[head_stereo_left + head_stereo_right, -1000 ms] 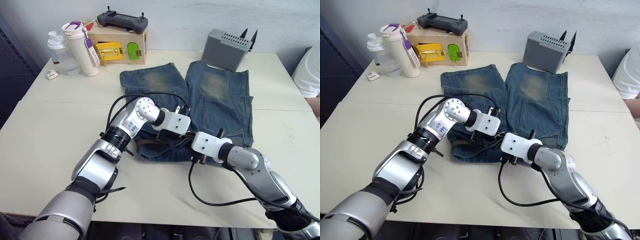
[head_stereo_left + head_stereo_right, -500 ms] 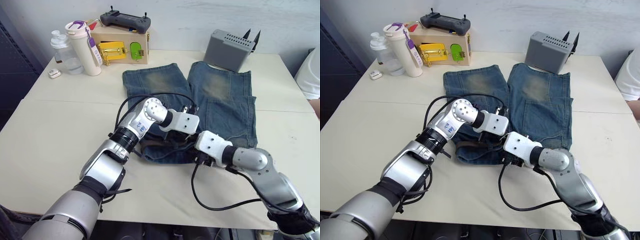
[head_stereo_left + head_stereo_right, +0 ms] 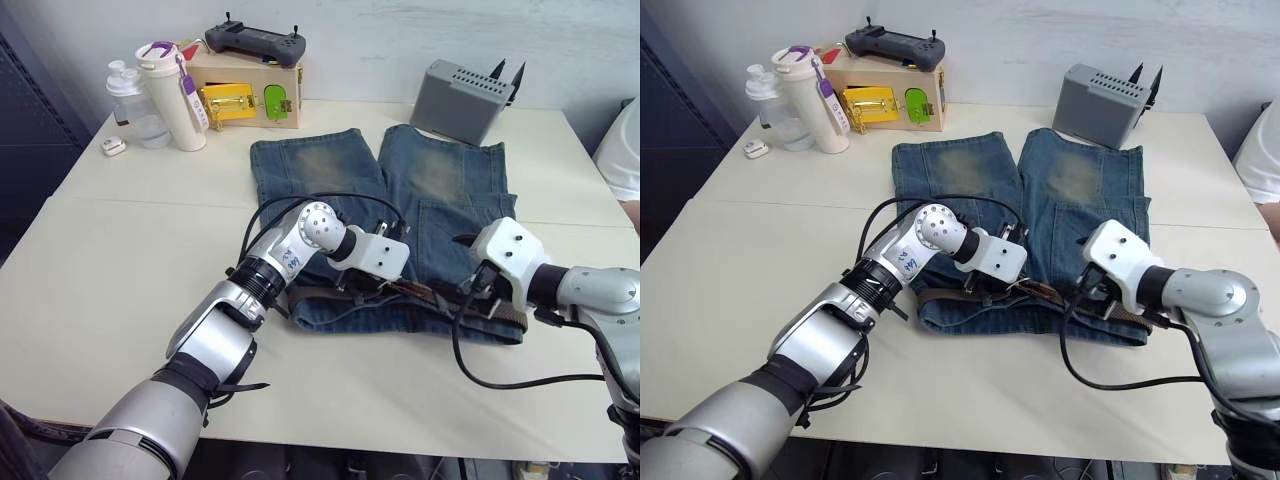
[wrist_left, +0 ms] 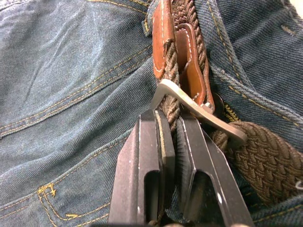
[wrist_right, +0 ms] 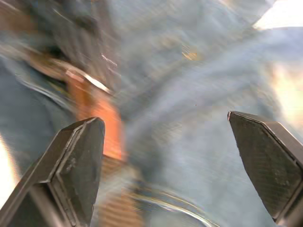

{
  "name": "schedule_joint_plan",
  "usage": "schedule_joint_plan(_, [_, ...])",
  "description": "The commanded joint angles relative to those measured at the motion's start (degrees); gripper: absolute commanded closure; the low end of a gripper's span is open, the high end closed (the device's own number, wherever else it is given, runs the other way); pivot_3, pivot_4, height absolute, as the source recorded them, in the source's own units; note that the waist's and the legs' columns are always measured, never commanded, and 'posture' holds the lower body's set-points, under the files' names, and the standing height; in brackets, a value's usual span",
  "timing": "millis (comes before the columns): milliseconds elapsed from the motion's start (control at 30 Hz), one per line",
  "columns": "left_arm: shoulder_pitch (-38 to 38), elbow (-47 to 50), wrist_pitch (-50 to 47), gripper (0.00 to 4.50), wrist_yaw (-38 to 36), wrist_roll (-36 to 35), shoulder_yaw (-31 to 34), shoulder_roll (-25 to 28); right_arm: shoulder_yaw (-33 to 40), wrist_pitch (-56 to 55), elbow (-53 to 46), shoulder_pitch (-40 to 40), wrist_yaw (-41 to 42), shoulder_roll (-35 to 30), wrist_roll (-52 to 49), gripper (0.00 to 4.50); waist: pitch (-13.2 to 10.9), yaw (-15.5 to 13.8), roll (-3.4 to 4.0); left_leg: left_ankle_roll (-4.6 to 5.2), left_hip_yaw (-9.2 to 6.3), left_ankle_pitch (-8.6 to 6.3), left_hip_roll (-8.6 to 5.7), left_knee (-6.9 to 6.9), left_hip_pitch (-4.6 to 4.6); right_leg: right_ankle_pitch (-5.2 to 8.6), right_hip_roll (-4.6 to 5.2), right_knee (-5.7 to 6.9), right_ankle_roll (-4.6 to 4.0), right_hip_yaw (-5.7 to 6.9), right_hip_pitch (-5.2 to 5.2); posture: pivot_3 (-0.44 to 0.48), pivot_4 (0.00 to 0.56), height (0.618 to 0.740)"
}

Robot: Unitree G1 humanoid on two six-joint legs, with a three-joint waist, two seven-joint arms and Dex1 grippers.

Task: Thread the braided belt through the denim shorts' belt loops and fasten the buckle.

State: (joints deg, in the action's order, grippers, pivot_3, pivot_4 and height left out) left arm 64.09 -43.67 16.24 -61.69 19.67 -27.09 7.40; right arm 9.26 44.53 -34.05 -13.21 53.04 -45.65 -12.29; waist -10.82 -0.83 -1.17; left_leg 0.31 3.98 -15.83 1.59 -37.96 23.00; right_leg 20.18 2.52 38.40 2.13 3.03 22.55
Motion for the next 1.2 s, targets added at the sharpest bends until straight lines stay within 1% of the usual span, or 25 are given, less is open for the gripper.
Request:
schedule_joint_plan(33, [0.2, 1.0, 0.3, 4.50, -0.4, -0.8, -0.3, -0.2, -3.7, -10.5, 6.3, 1.0, -2.9, -3.4, 7.0, 0.06, 0.0, 0.0, 0.00, 0.00, 0.00, 0.00, -0.01, 0.00, 0.00, 0.00, 0.00, 0.00, 0.00, 0.00, 0.00, 0.000, 0.150, 0.735])
schedule_joint_plan(100, [0.1, 1.3, 0.1, 4.50, -0.4, -1.0, -0.3, -0.2, -4.9, -13.1, 7.8, 1.0, -3.3, -3.9, 8.3, 0.06, 0.0, 0.0, 0.00, -0.06, 0.01, 0.04, -0.01, -0.01, 0.00, 0.00, 0.00, 0.01, 0.00, 0.00, 0.01, 0.000, 0.150, 0.735])
schedule_joint_plan(300, [-0.3, 1.9, -1.1, 4.50, -0.3, -1.3, 0.0, -0.4, -7.3, -16.0, 9.2, 1.7, -3.5, -4.6, 10.0, 0.06, 0.0, -0.1, 0.00, -0.11, 0.02, 0.07, -0.01, -0.05, 0.00, 0.00, -0.01, 0.04, 0.00, -0.01, 0.01, 0.000, 0.150, 0.735])
schedule_joint_plan(367, [-0.2, 1.9, -1.5, 4.50, 0.0, -1.4, 0.2, -0.5, -7.6, -16.7, 9.5, 2.0, -3.6, -4.7, 10.2, 0.06, 0.0, -0.2, 0.00, -0.11, 0.02, 0.06, 0.00, -0.05, 0.00, 0.00, -0.02, 0.05, 0.00, -0.01, 0.01, 0.000, 0.150, 0.735])
schedule_joint_plan(533, [-0.1, 1.9, -1.9, 4.50, 0.2, -1.4, 0.2, -0.3, -7.5, -19.6, 12.0, 3.7, -3.8, -7.2, 13.1, 0.06, 0.0, -0.3, 0.00, -0.17, 0.02, 0.10, 0.00, -0.06, 0.00, 0.00, -0.02, 0.05, 0.00, -0.01, 0.01, 0.000, 0.150, 0.735])
schedule_joint_plan(700, [0.0, 1.7, -2.3, 4.50, 0.4, -1.3, 0.4, -0.1, -8.4, -21.4, 13.0, 3.6, -4.5, -7.6, 13.8, 0.06, 0.0, -0.4, 0.00, -0.18, 0.02, 0.10, 0.00, -0.08, 0.00, 0.00, -0.02, 0.05, 0.00, -0.01, 0.00, 0.000, 0.150, 0.735])
schedule_joint_plan(1000, [-0.3, 2.3, -2.9, 4.50, 0.4, -1.8, 0.3, -0.3, -13.2, -21.9, 12.1, -0.3, -6.5, -2.8, 14.8, 0.06, 0.0, -0.4, 0.00, -0.22, 0.03, 0.13, 0.01, -0.09, -0.01, 0.00, -0.03, 0.07, 0.00, -0.02, 0.00, 0.000, 0.150, 0.735])
schedule_joint_plan(1167, [-0.4, 2.4, -3.0, 4.50, 0.4, -1.8, 0.3, -0.2, -14.5, -21.2, 12.3, -1.5, -7.1, -1.3, 15.3, 0.06, 0.0, -0.4, 0.00, -0.24, 0.03, 0.14, 0.01, -0.09, -0.01, 0.00, -0.03, 0.08, 0.00, -0.02, 0.01, 0.000, 0.150, 0.735])
schedule_joint_plan(1200, [-0.4, 2.4, -2.9, 4.50, 0.4, -1.8, 0.3, -0.2, -14.5, -21.0, 12.4, -1.6, -7.3, -1.0, 15.2, 0.30, 0.0, -0.4, 0.00, -0.24, 0.03, 0.14, 0.01, -0.09, -0.01, 0.00, -0.03, 0.08, 0.00, -0.02, 0.01, 0.000, 0.150, 0.735])
